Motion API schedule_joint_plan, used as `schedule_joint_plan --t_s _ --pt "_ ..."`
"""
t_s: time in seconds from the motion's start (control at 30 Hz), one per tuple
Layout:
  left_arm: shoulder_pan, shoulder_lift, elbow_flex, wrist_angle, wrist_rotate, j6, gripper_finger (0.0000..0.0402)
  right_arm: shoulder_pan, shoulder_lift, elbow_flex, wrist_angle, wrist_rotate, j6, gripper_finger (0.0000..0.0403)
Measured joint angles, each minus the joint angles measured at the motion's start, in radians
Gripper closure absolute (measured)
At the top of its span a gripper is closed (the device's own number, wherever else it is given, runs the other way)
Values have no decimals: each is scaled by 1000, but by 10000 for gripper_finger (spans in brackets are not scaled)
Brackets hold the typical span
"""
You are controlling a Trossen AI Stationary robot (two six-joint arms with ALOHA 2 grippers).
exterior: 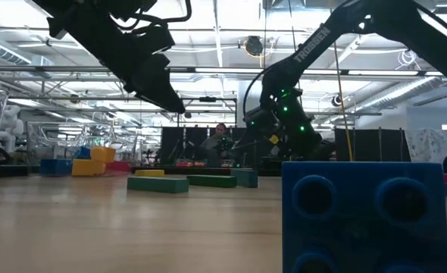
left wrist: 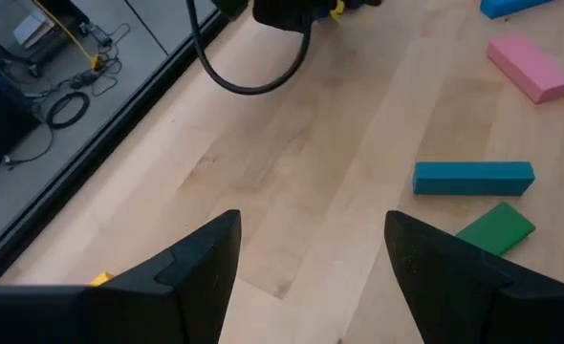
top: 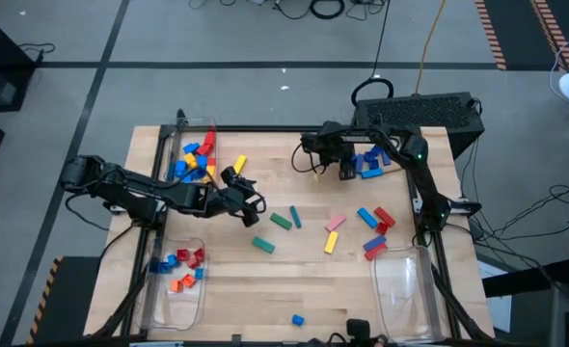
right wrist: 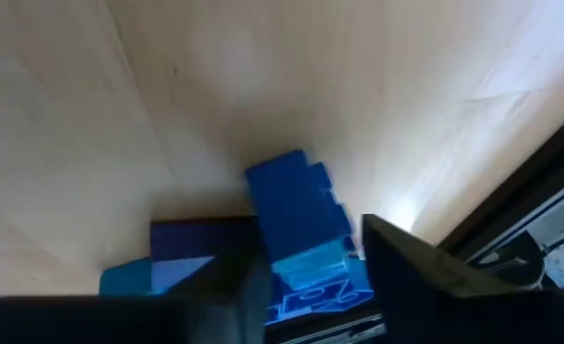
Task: Sort blocks by size
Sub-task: Put the blue four stud game piece into the bottom left transparent bin
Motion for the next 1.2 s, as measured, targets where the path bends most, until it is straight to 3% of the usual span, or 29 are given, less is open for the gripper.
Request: schedule_joint_plan --t_s 0.17,0.53,0.83,1.1,1.2 --pt "1 0 0 0 -6 1 141 0 -12 0 -1 -13 8 340" --pt "4 0 1 -1 -8 87 141 26 -164 57 63 -298 133 341" --pt "-13 27 1 30 -7 111 141 130 -355 2 387 -660 295 341" --pt "-50 141 1 156 -5 213 141 260 -370 -156 695 -688 454 341" --pt "-57 190 1 215 -11 270 141 289 -369 -232 840 -753 499 341"
